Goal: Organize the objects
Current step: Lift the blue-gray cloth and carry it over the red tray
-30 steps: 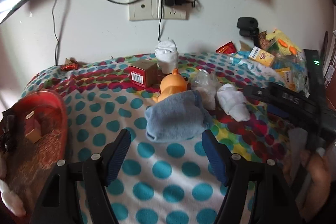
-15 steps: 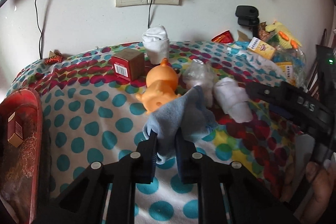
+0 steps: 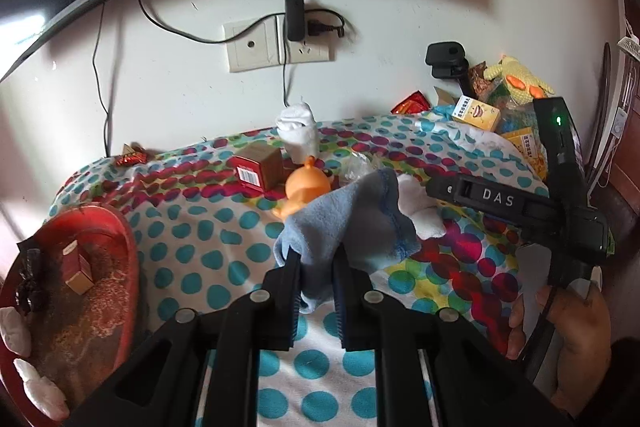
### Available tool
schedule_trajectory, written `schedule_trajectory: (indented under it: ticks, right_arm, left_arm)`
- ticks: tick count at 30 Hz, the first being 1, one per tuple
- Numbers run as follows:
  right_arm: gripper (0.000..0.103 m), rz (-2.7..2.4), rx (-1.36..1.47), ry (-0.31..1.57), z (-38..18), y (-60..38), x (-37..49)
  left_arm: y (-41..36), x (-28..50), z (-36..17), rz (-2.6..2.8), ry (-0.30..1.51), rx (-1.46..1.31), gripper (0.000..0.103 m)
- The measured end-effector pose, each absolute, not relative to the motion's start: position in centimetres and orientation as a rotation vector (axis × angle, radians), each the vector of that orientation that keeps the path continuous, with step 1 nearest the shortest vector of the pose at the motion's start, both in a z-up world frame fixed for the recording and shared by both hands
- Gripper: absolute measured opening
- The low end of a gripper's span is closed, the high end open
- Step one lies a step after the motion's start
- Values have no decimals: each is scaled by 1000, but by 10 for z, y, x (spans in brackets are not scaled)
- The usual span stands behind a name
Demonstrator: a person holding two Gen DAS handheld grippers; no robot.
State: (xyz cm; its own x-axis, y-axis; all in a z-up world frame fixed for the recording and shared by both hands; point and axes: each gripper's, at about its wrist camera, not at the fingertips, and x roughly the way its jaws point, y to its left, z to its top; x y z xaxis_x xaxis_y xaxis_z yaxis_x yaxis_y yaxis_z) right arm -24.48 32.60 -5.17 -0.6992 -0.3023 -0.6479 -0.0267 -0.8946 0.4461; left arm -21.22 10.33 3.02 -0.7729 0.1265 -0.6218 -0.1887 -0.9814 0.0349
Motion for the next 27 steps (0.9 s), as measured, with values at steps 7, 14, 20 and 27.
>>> schedule_trajectory:
  ticks: [7,14,20,27]
  right_arm:
    - [103,-2685,1139,-648,-52,327,-245]
    - [103,-2685,1140,-647,-52,326,-245]
    - [103,-2685,1141,-647,-52,326,-245]
    - [103,-2687,1143,-643,-52,325,-245]
  left_arm:
    - [69,-205,50,2895,95,-948,14]
    - [24,-200,66,2976,31,-958,14]
    - [-22,-193,76,3056,24,-980,14]
    - [-104,-179,84,3189,10,-1046,14]
